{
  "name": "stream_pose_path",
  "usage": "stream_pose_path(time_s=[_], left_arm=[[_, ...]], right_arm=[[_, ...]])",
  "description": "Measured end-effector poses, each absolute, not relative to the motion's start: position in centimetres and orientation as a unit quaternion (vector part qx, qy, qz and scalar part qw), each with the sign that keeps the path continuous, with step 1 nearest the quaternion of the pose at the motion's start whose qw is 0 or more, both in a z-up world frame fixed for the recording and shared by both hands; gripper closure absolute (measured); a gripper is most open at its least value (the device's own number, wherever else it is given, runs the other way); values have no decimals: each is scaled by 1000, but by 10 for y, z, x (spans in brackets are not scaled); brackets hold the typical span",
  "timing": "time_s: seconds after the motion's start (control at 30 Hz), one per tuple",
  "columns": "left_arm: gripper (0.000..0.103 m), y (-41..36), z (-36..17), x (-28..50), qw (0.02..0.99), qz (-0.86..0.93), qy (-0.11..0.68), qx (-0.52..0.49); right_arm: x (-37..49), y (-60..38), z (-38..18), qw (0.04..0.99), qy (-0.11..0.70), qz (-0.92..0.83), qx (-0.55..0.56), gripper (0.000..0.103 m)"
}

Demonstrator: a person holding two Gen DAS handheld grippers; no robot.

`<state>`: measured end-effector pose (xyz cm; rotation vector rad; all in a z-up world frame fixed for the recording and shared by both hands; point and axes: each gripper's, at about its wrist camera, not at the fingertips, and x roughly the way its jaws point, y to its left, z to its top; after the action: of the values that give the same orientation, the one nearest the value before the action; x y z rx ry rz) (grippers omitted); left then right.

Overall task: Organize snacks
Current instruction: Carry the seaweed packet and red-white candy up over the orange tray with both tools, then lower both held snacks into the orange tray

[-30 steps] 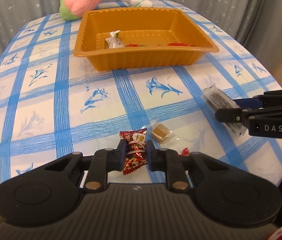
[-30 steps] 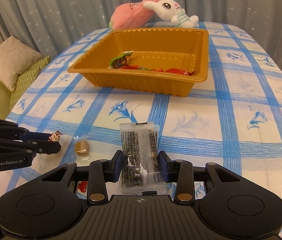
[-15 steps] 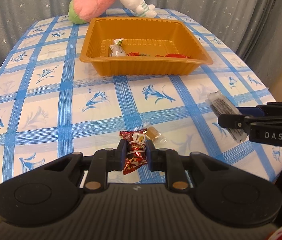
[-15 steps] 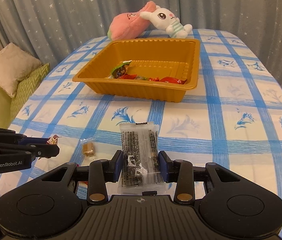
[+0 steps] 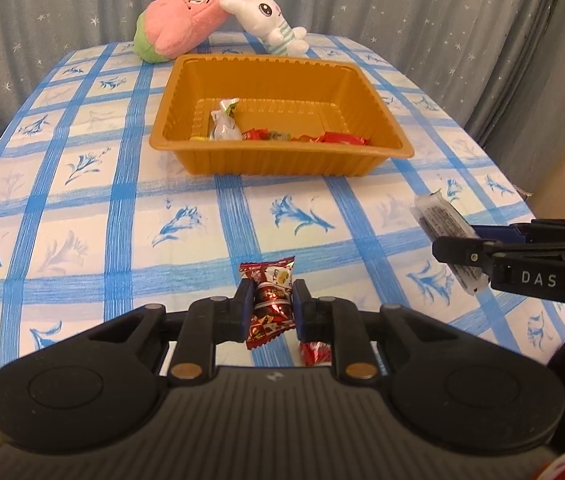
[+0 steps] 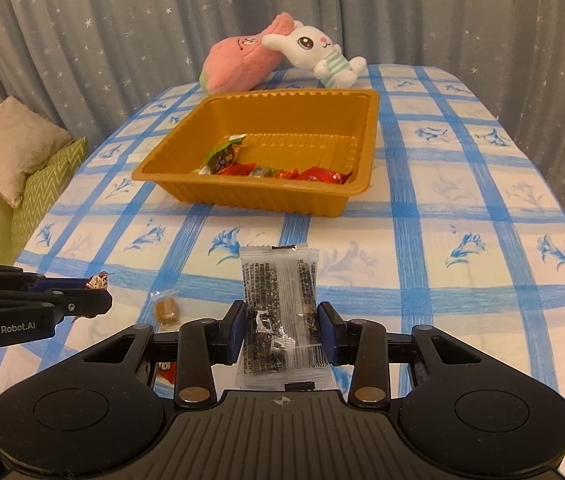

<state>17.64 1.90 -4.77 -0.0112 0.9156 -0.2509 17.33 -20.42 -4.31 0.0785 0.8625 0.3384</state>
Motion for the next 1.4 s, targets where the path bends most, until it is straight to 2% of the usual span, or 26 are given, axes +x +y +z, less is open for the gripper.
stream_pose_path(time_s=[0.83,1.4], left_arm=[[85,13,-10,253,903,-134,407,-21],[85,9,-4,325,906,-133,401,-26]], right_arm=[[246,-199,-5,908,386,159,39,64],[313,-188,-5,905,395,154,41,64]])
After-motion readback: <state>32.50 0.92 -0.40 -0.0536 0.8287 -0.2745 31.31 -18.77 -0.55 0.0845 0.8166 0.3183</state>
